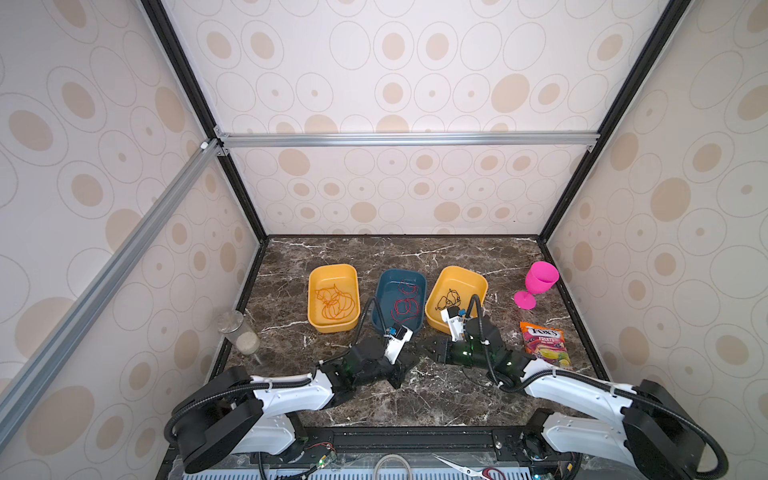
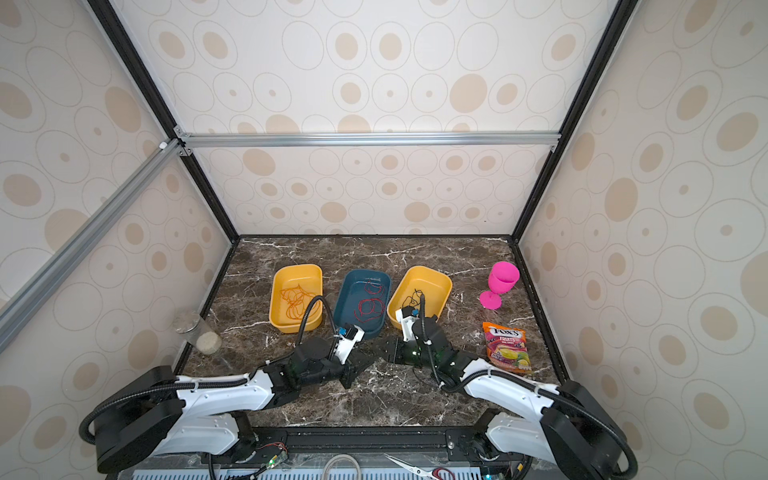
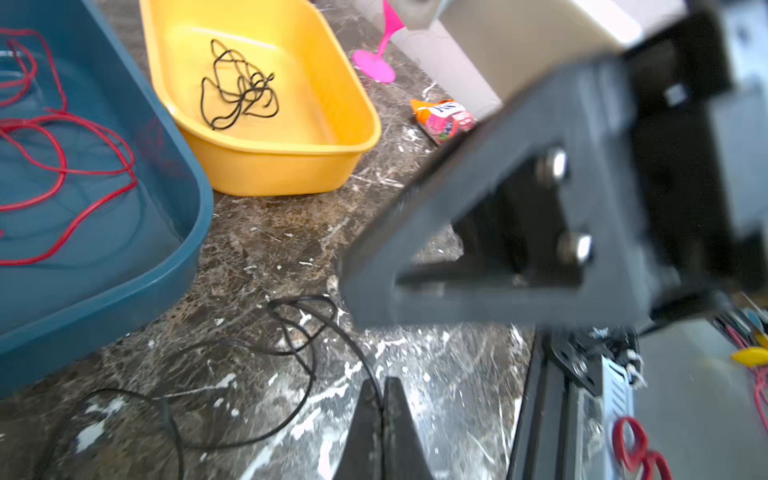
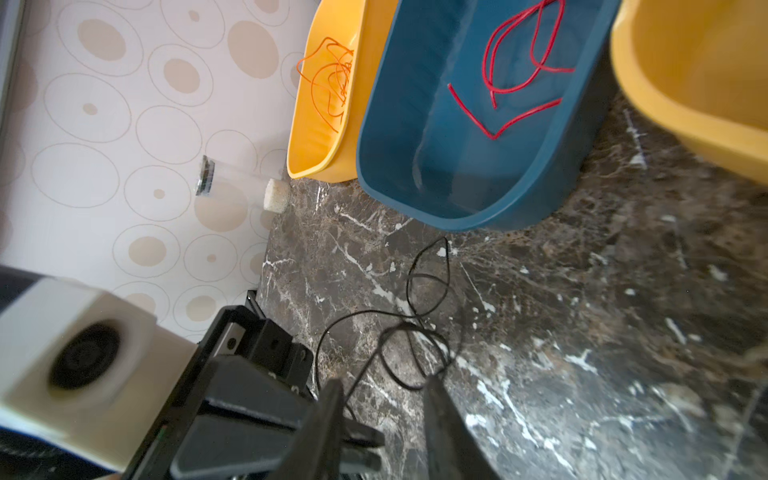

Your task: Untangle the cables

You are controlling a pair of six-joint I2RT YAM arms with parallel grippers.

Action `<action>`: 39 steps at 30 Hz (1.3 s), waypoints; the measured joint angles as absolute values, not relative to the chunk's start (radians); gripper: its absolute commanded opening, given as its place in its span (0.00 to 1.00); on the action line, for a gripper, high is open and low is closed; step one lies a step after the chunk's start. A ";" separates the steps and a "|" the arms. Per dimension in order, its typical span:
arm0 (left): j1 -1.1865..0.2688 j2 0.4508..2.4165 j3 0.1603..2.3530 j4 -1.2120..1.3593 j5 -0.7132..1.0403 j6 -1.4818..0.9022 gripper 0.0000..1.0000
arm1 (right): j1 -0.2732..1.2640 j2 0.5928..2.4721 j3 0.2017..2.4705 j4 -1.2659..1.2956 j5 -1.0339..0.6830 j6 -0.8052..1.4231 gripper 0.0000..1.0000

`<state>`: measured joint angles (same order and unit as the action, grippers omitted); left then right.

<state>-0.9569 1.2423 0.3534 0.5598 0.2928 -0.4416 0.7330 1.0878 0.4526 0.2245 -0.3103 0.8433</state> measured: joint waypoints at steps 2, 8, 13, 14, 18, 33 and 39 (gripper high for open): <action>-0.958 1.206 0.333 0.554 0.322 -0.416 0.00 | 0.719 1.025 0.453 0.163 -0.289 0.819 0.47; -0.986 1.162 0.314 0.551 0.410 -0.356 0.00 | 0.639 0.982 0.498 -0.009 -0.286 0.753 0.59; -1.003 1.154 0.312 0.549 0.439 -0.327 0.00 | 0.638 1.040 0.523 -0.041 -0.327 0.750 0.61; -1.006 1.154 0.312 0.546 0.442 -0.322 0.00 | 0.638 1.064 0.524 -0.041 -0.344 0.755 0.61; -1.013 1.154 0.313 0.537 0.448 -0.307 0.00 | 0.638 1.157 0.523 -0.010 -0.413 0.797 0.60; -0.953 1.199 0.374 0.590 0.448 -0.511 0.00 | 0.664 1.022 0.402 0.079 -0.354 0.698 0.39; -0.911 1.213 0.435 0.600 0.487 -0.667 0.00 | 0.679 0.998 0.375 0.142 -0.321 0.639 0.46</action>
<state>-0.9112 1.2129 0.4347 0.6003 0.4873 -0.6666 0.6792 0.9977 0.3752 0.1421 -0.3206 0.6392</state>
